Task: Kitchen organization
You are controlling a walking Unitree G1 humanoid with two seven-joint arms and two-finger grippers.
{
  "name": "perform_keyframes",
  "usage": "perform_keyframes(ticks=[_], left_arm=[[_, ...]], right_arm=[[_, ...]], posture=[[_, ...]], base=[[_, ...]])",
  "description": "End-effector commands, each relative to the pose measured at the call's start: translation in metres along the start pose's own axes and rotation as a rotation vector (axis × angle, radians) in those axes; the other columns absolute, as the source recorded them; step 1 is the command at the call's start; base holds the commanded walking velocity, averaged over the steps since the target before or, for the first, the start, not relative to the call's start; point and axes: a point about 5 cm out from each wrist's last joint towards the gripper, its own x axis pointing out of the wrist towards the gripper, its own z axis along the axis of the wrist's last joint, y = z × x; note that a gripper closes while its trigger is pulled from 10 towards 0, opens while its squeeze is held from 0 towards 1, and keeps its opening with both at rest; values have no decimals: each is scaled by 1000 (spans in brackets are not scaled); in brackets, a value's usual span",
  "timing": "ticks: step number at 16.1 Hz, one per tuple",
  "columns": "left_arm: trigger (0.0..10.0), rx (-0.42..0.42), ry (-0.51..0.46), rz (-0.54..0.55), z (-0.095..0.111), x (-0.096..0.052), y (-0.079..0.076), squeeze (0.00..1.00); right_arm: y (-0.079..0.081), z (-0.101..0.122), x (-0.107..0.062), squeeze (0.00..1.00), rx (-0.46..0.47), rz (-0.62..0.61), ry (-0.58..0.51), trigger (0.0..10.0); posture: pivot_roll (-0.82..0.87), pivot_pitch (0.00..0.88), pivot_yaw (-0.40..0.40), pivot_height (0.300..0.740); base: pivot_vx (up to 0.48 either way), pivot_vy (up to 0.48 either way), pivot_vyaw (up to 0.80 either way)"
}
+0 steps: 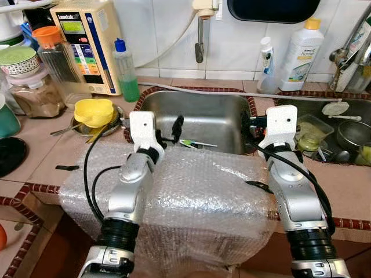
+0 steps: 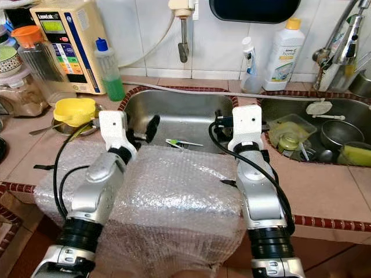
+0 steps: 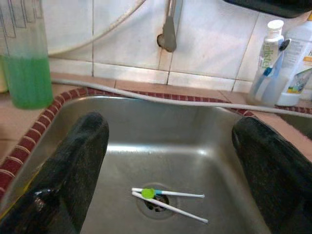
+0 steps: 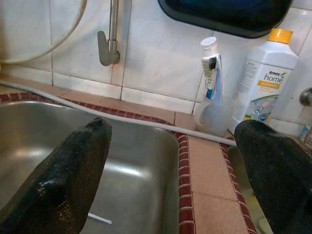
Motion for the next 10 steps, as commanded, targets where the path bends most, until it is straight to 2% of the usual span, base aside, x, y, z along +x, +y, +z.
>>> perform_keyframes(ticks=[1,4,10], left_arm=[[10000,4,-12,9,5,2,3,0],[10000,12,-7,9,5,2,6,0],[10000,20,-1,-5,6,1,5,0]], right_arm=[[-1,-1,0,0,17,-12,-5,10000],[0,-1,0,0,22,-12,-6,10000],[-4,-4,-3,0,23,-25,5,10000]], posture=[[-63,0,75,740],[-63,0,78,740],[-64,0,90,740]], base=[[0,0,-425],[0,0,-508],[0,0,-751]])
